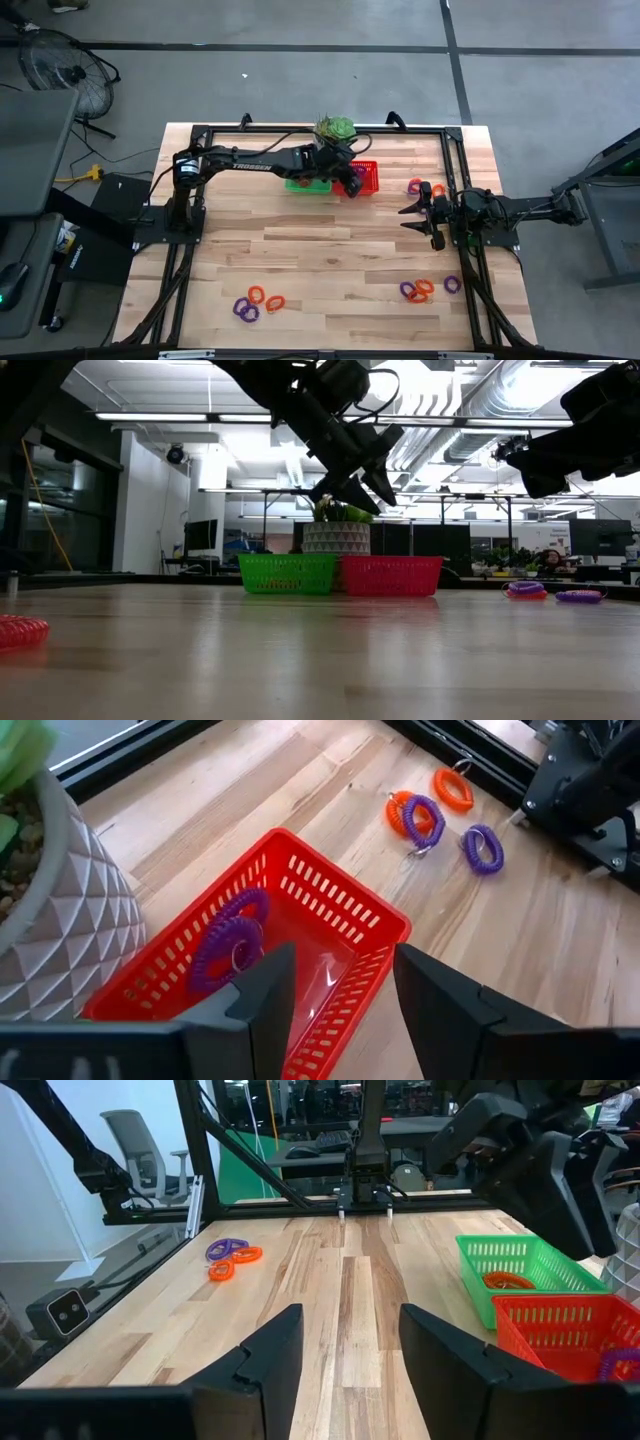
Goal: Sort spring keychains
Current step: Put the orange spring keychain into the green bin
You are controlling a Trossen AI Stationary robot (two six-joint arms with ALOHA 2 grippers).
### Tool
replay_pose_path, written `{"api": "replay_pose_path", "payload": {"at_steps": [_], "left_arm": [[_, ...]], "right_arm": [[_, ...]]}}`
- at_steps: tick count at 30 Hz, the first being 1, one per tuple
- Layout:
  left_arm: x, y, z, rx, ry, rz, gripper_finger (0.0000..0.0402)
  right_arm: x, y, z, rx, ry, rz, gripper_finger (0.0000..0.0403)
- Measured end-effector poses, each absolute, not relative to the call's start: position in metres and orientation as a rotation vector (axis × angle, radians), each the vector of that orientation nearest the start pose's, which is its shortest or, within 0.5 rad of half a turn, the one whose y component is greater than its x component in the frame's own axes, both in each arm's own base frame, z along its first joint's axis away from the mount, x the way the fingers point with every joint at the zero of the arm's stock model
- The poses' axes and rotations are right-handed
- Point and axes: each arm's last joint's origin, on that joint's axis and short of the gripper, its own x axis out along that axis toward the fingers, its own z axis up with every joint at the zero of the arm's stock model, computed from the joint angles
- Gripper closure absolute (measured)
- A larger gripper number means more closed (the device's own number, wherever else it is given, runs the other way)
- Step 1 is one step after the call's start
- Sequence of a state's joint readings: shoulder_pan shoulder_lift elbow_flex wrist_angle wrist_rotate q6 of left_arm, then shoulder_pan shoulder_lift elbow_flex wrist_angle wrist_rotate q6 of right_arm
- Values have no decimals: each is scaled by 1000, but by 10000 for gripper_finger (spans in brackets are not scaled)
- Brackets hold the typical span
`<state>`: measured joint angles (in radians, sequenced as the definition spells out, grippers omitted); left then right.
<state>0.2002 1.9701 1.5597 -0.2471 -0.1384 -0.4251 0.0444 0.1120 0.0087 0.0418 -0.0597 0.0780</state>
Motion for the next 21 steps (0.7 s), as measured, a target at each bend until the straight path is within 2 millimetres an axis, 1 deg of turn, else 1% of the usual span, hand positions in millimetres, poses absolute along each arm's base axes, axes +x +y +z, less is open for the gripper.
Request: {"api": "replay_pose_path", "payload": {"at_steps": [4,7,16,21], "left_arm": [[436,87,242,-409,629,452,234],[433,82,240,-355,691,435,234],[413,63,254,-246,833,387,234],[398,52,264,-206,928,361,234]], "right_arm": [[104,6,161,78,66,102,241],[104,6,161,78,66,102,244],[104,6,162,78,65,102,242],[104,6,161,78,66,102,241]]}}
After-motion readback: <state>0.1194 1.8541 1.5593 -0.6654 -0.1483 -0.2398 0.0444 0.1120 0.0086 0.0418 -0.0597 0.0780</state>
